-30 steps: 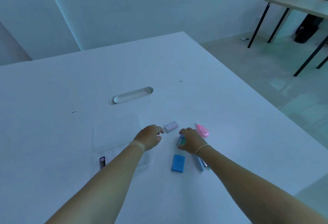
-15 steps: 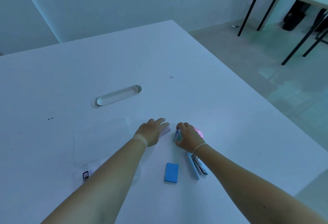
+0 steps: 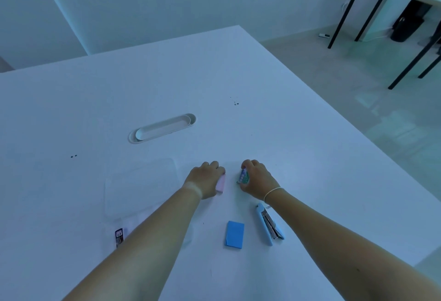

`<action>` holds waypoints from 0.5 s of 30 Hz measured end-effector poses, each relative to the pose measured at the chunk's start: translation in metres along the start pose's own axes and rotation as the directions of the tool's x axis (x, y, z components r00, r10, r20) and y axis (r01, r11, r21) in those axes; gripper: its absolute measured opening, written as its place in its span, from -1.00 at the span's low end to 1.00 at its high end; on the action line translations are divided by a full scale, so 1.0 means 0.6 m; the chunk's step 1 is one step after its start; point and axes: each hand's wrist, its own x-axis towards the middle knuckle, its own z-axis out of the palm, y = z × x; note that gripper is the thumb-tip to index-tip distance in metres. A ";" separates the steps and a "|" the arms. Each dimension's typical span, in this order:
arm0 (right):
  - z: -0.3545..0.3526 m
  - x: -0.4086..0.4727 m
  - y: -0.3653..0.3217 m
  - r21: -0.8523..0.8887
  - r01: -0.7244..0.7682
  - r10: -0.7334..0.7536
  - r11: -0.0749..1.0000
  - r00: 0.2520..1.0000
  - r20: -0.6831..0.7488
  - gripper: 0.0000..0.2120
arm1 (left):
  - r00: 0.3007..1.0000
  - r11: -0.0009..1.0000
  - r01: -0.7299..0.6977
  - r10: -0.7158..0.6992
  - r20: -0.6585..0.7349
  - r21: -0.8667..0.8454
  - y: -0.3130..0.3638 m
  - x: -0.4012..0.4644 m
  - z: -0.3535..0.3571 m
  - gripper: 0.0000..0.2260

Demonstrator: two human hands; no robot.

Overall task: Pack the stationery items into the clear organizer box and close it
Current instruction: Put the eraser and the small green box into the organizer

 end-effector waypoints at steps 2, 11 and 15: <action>-0.004 0.002 -0.006 0.002 0.013 -0.013 1.000 1.000 -0.014 -0.59 | 0.999 0.998 0.035 -0.036 -0.022 -0.043 -0.013 -0.015 -0.007 -0.53; -0.004 0.003 -0.107 0.014 0.175 -0.174 0.985 0.984 -0.033 -0.60 | 0.959 0.942 0.220 -0.257 -0.120 -0.253 -0.106 -0.147 -0.037 -0.56; 0.020 -0.009 -0.175 0.004 0.281 -0.281 0.960 0.960 -0.003 -0.60 | 0.927 0.898 0.300 -0.354 -0.124 -0.323 -0.140 -0.229 -0.022 -0.56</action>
